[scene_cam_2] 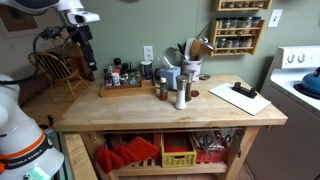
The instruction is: Place the black topped sauce bottle in the middle of the table
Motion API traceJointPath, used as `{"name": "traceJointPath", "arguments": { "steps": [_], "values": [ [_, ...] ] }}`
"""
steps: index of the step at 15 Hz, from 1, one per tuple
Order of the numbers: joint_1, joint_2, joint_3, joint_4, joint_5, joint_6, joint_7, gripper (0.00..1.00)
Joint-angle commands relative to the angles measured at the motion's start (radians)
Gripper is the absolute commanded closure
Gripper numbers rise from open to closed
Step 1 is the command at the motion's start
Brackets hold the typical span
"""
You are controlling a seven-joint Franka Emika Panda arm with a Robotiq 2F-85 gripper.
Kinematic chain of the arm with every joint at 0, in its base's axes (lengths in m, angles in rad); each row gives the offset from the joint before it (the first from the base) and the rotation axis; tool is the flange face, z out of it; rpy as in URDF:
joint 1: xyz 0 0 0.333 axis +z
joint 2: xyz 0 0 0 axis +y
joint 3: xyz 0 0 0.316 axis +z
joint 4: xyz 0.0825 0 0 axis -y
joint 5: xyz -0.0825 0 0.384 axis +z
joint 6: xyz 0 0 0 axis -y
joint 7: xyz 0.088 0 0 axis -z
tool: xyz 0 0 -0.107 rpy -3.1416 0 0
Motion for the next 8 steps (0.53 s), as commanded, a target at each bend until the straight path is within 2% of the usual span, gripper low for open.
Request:
{"name": "traceJointPath", "arguments": {
  "steps": [1, 4, 8],
  "values": [
    [0.008, 0.137, 0.102, 0.124, 0.08, -0.087, 0.164, 0.0],
    [-0.004, 0.205, 0.219, 0.193, 0.123, -0.109, 0.345, 0.0],
    [0.011, 0.289, 0.316, 0.277, 0.168, -0.099, 0.625, 0.0]
  ]
}}
